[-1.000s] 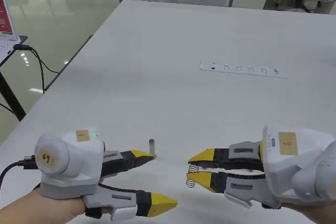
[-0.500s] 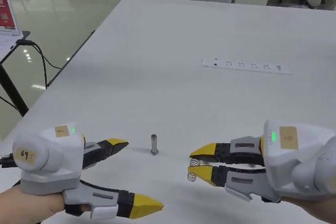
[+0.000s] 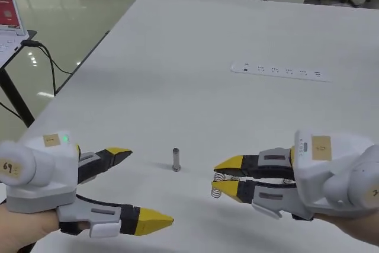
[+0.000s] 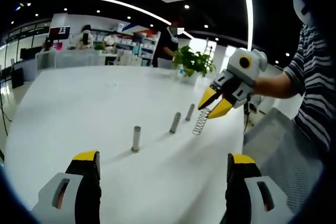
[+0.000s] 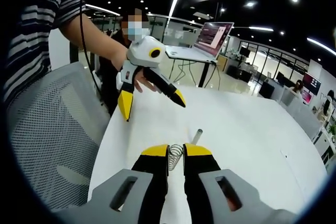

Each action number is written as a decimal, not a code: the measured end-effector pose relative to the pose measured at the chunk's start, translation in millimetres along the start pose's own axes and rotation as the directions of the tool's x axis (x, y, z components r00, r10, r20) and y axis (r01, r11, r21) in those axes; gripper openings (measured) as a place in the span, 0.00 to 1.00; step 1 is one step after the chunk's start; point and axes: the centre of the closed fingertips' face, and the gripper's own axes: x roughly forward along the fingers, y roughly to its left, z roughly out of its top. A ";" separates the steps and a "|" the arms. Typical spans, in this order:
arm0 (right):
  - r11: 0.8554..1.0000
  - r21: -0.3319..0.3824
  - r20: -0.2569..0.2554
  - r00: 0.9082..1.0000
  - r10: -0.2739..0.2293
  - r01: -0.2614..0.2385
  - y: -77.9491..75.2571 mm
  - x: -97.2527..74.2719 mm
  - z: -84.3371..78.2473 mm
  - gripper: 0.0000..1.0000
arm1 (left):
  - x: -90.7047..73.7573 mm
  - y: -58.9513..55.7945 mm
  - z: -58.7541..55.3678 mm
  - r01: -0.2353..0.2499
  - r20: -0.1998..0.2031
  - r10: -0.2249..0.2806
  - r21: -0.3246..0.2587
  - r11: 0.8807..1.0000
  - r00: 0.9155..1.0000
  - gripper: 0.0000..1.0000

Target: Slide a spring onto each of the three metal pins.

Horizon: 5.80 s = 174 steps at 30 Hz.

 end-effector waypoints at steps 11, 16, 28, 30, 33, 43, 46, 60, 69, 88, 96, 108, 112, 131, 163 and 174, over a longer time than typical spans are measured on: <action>1.000 -0.015 0.017 1.000 0.005 -0.005 -12.5 17.3 12.8 0.07 | -7.6 3.6 -4.7 -0.012 -0.008 0.012 -0.010 1.000 1.000 0.98; 1.000 -0.025 0.028 1.000 0.001 0.000 -22.0 27.2 21.2 0.07 | -10.8 4.9 -6.6 -0.018 -0.010 0.018 -0.013 1.000 1.000 0.98; 0.999 -0.020 0.082 0.996 -0.037 0.038 -53.6 46.3 48.3 0.07 | -15.7 7.4 -4.7 -0.030 -0.008 0.030 -0.015 0.999 1.000 0.98; 0.999 -0.022 0.085 0.995 -0.044 0.046 -57.8 47.9 50.6 0.07 | -16.2 7.6 -4.2 -0.031 -0.007 0.031 -0.015 0.999 0.999 0.98; 0.998 -0.014 0.092 0.994 -0.053 0.055 -64.8 50.6 53.9 0.07 | -16.9 8.2 -4.6 -0.033 -0.008 0.032 -0.016 0.999 0.999 0.98; 0.999 0.023 0.052 0.998 -0.047 0.046 -67.5 64.5 41.4 0.07 | -20.2 9.8 -6.7 -0.039 -0.003 0.039 -0.024 0.999 0.999 0.98; 0.999 0.022 0.038 0.999 -0.039 0.038 -64.0 69.1 36.7 0.07 | -21.3 11.0 -6.6 -0.042 0.001 0.042 -0.031 0.999 0.999 0.98; 0.997 0.065 0.036 0.998 -0.052 0.049 -67.4 75.8 32.1 0.07 | -22.9 9.5 -6.3 -0.044 0.004 0.044 -0.022 0.999 0.999 0.98; 0.995 0.084 0.029 0.998 -0.057 0.055 -69.0 76.7 27.9 0.07 | -21.3 8.3 -5.8 -0.042 0.005 0.042 -0.026 0.999 0.999 0.98; 0.995 0.092 -0.020 0.999 -0.043 0.045 -55.7 91.1 7.8 0.07 | -22.3 8.9 -7.7 -0.047 0.013 0.047 -0.037 0.998 0.999 0.98; 0.996 0.077 -0.109 0.993 -0.037 0.045 -45.4 103.4 -17.1 0.08 | -22.3 7.0 -8.1 -0.049 0.015 0.049 -0.039 0.998 0.999 0.98; 0.996 0.083 -0.120 0.992 -0.033 0.043 -43.4 105.4 -23.6 0.08 | -20.0 5.5 -5.9 -0.045 0.019 0.045 -0.041 0.998 0.999 0.98; 0.995 0.086 -0.122 0.992 -0.037 0.047 -44.2 104.6 -23.1 0.09 | -18.3 4.7 -3.8 -0.040 0.023 0.041 -0.043 0.998 0.999 0.98; 0.974 0.199 -0.037 0.995 -0.098 0.103 -37.0 49.1 -17.6 0.27 | 3.5 -0.7 26.5 -0.020 0.055 0.020 0.007 1.000 0.998 0.98; 0.868 0.380 0.016 0.936 -0.352 0.320 -29.4 -76.7 -72.5 0.91 | 15.8 -6.0 22.7 -0.001 0.029 -0.001 0.050 0.999 1.000 0.98; 0.821 0.418 -0.036 0.909 -0.414 0.390 -29.7 -107.5 -96.6 0.99 | 6.6 -4.9 21.6 -0.031 0.030 0.029 0.061 0.998 0.999 0.98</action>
